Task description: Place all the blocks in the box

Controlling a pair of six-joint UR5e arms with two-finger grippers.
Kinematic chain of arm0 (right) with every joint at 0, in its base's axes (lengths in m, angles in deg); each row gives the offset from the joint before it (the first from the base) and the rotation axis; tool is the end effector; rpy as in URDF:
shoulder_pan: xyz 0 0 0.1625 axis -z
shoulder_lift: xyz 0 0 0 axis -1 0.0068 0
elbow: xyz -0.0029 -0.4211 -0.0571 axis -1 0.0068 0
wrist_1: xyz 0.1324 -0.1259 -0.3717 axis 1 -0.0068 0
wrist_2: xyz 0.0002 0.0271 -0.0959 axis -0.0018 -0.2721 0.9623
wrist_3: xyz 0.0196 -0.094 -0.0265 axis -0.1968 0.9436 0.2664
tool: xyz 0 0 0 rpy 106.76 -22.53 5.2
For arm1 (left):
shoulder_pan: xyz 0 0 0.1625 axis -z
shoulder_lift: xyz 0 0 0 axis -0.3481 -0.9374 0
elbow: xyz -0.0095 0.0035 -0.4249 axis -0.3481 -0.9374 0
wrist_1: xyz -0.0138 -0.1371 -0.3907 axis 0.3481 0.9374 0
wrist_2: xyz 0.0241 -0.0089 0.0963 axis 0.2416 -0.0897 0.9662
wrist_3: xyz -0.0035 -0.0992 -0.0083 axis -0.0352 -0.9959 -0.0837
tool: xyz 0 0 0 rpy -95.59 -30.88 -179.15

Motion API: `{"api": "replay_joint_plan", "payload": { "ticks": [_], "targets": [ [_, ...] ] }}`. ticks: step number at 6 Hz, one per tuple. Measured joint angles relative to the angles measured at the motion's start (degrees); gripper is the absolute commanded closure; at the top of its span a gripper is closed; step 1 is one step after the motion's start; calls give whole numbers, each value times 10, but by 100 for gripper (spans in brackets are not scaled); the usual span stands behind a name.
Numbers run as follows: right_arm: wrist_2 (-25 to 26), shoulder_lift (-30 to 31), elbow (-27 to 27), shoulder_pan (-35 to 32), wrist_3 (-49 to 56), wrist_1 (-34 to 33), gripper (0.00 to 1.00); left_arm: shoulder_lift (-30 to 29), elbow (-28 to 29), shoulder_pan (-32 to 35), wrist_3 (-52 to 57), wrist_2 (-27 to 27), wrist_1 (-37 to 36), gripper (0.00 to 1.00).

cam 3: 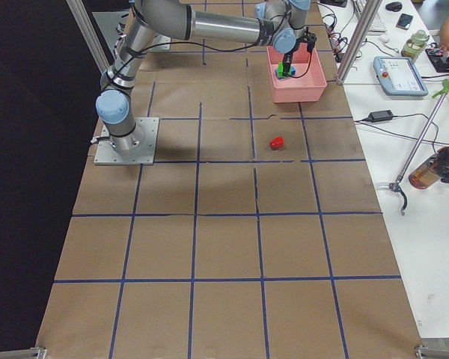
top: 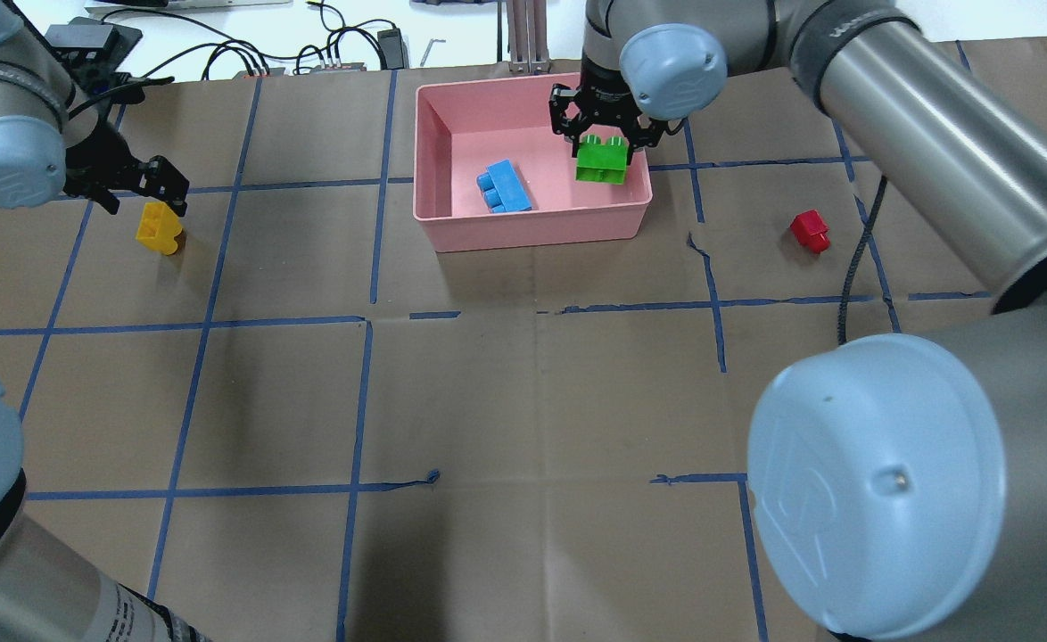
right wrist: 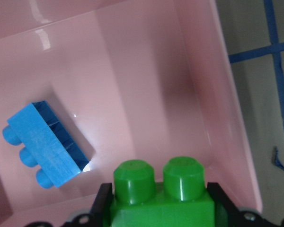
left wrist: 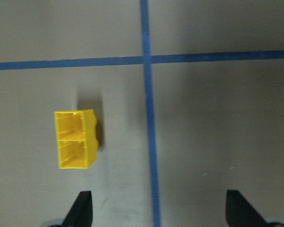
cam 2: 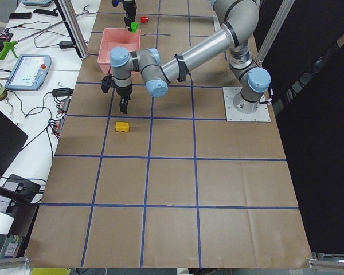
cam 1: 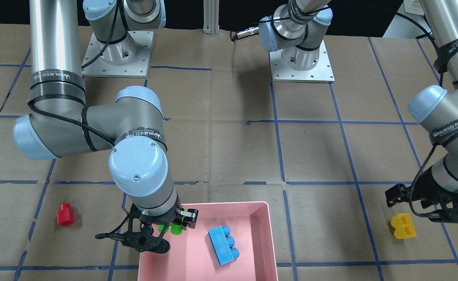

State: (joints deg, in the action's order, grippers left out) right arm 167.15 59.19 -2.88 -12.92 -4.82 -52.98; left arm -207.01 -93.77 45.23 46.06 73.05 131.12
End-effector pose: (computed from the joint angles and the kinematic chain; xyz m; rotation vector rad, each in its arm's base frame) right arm 0.2944 -0.7017 0.2994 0.3349 3.0843 -0.0799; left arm 0.1546 -0.6552 0.2725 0.1283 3.0826 -0.0519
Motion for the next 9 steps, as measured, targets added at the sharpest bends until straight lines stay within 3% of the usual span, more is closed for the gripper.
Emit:
{"api": "replay_joint_plan", "payload": {
  "ticks": [2, 3, 5, 7, 9],
  "targets": [
    [0, -18, 6, -8, -3, -29, 1, -52, 3, -16, 26, -13, -51, 2],
    [0, -10, 8, -5, 4, -24, 0, -71, 10, -17, 27, -27, -71, 7],
    [4, 17, 11, 20, 38, 10, 1, -92, 18, -17, 28, -41, -90, 75],
    [7, 68, -10, 87, 130, 83, 1, -92, 21, -18, 32, -39, -89, 100],
    [6, 131, -85, 155, 242, 104, 1, -70, 22, -15, 48, -37, -86, 100]
  ]
}}
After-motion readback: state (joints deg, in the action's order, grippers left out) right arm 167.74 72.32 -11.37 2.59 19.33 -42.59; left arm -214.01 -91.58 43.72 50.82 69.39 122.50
